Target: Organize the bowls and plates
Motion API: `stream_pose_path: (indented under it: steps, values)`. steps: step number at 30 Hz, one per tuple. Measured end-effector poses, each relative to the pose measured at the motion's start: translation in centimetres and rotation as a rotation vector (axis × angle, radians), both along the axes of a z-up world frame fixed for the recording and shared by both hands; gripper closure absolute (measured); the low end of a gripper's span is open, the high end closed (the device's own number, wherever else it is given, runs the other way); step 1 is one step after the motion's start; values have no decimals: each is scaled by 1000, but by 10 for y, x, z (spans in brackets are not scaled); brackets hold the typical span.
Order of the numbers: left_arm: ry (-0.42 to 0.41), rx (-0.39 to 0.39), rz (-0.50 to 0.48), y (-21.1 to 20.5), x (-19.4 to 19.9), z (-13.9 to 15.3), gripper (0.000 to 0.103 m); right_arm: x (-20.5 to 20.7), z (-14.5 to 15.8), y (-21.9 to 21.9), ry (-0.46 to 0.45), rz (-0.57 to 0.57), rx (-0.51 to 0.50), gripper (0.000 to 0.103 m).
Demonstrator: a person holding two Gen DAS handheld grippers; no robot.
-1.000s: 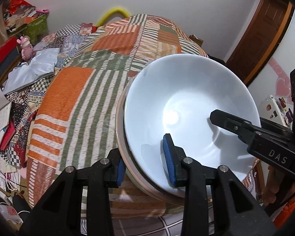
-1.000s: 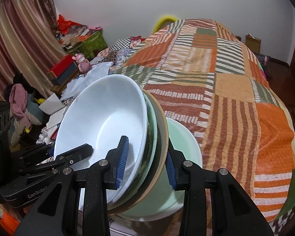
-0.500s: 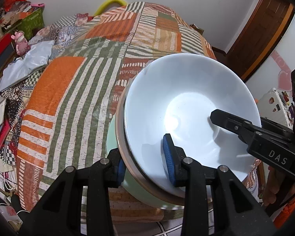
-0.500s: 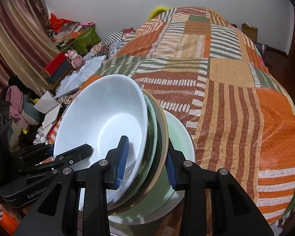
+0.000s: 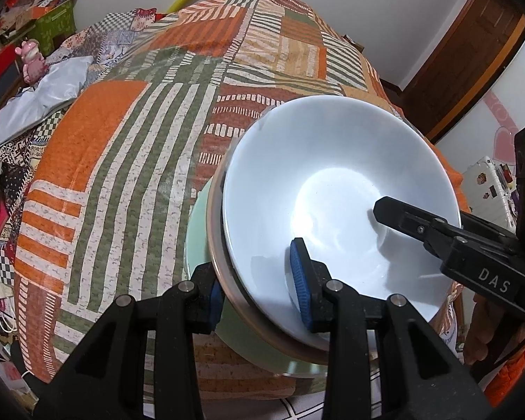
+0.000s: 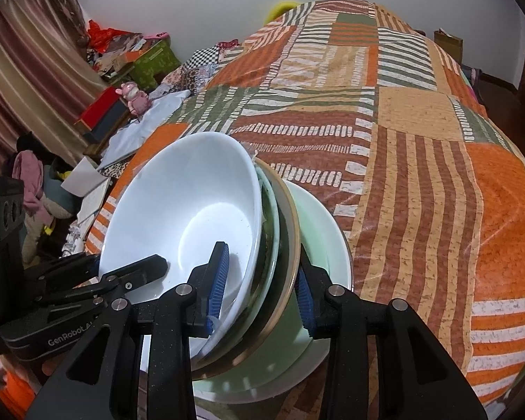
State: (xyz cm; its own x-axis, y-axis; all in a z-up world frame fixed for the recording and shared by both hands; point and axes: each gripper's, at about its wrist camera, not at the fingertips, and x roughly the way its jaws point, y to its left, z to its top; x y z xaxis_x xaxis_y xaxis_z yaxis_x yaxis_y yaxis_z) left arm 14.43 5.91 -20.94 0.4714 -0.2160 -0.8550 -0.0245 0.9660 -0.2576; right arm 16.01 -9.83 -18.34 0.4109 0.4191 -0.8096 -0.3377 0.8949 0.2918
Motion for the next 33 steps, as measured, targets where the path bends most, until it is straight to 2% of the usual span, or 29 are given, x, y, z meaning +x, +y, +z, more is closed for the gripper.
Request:
stream_pose_path:
  steps: [2, 5, 8, 12, 19, 24, 26, 29, 31, 33]
  values:
    - [-1, -6, 0, 1, 0, 1, 70, -3, 5, 0, -31, -5, -29, 67]
    - [-35, 47, 17, 3, -5, 10, 68, -9, 15, -3, -70, -9, -56, 64]
    - [-74, 58, 26, 6, -12, 23, 65, -14, 27, -8, -109, -17, -60, 64]
    - [-174, 99, 30, 5, -28, 53, 62, -25, 53, -14, -180, -28, -49, 64]
    - [-397, 108, 17, -5, -65, 115, 53, -56, 102, -19, -332, -29, -17, 64]
    - [-538, 119, 13, -12, -93, 151, 46, -80, 131, -21, -451, -35, 6, 53]
    - [-594, 126, 12, -14, -104, 163, 41, -89, 141, -21, -493, -37, 15, 50]
    - [-641, 135, 22, -16, -115, 174, 40, -100, 153, -22, -546, -40, 32, 49]
    - [-667, 137, 28, -15, -122, 179, 35, -106, 157, -23, -576, -45, 39, 44]
    - [-697, 141, 34, -15, -129, 184, 30, -112, 161, -24, -611, -55, 41, 32]
